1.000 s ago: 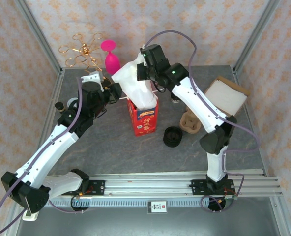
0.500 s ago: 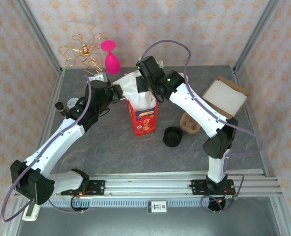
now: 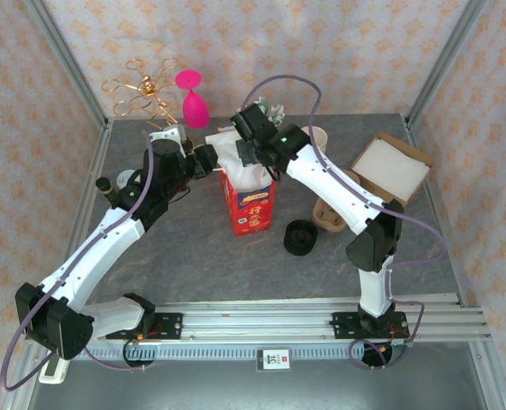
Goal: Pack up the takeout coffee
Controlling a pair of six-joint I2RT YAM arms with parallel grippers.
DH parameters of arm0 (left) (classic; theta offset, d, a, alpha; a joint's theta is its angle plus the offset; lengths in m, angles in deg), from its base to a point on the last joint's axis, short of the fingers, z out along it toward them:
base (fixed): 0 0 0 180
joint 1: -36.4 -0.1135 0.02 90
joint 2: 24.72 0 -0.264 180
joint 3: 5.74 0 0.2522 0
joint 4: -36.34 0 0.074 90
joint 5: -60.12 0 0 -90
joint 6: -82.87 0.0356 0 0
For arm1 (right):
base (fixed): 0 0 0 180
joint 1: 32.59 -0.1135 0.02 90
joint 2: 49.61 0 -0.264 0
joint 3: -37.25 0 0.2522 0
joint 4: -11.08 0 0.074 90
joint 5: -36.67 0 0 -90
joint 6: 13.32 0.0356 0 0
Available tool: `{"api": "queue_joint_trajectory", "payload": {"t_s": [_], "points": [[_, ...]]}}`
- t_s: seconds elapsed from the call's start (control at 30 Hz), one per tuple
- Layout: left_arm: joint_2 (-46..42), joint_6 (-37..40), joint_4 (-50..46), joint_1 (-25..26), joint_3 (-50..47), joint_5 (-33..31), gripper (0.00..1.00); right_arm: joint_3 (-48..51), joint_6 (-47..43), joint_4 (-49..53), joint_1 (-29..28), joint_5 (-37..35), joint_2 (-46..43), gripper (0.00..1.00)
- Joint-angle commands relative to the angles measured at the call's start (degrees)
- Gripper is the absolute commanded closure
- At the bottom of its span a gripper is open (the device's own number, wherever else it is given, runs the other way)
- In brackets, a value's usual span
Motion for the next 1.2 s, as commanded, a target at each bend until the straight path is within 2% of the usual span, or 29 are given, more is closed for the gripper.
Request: {"api": "queue_joint_trajectory", "payload": {"t_s": [0.0, 0.07, 0.17, 0.23, 0.43, 0.57, 0.8, 0.9, 0.97, 1.17], "points": [[-1.6, 0.6, 0.8, -0.3, 2.0, 1.8, 0.33, -3.3, -0.7, 3.4, -0.6, -3.2, 1.9, 0.83], [-2.0, 1.0, 0.7, -0.3, 2.2, 0.9, 0.32, -5.9, -1.0, 4.1, -0.6, -3.1, 1.7, 0.66], [-2.5, 1.4, -0.3, -0.6, 2.8, -0.2, 0.32, -6.9, -1.3, 2.8, -0.7, -1.7, -0.3, 0.58], [-3.0, 1.6, -1.2, -0.7, 3.2, -1.5, 0.32, -6.7, -1.2, 2.2, -0.7, -2.0, -2.0, 0.49], [-5.3, 2.9, -3.3, -1.3, 4.4, -2.4, 0.29, -7.6, -0.2, 1.2, -0.7, 0.7, -3.9, 0.39], [-6.7, 3.6, -5.4, -1.8, 5.2, -4.6, 0.28, -8.7, 3.2, -0.2, -1.3, 5.7, -1.3, 0.43], [-8.0, 3.6, -7.4, -2.4, 4.9, -6.7, 0.28, -13.3, 5.2, 1.0, -1.9, 4.0, 4.8, 0.54], [-8.4, 3.9, -7.4, -2.6, 4.2, -7.1, 0.28, -13.0, 5.5, 2.0, -1.9, 2.4, 6.4, 0.67], [-8.3, 4.1, -7.6, -2.8, 4.0, -7.4, 0.28, -13.2, 6.8, 3.5, -1.9, 0.0, 7.2, 0.72], [-7.7, 4.1, -7.4, -3.4, 3.4, -7.3, 0.28, -6.6, 8.9, 3.9, -1.9, -1.3, 4.4, 0.83]]}}
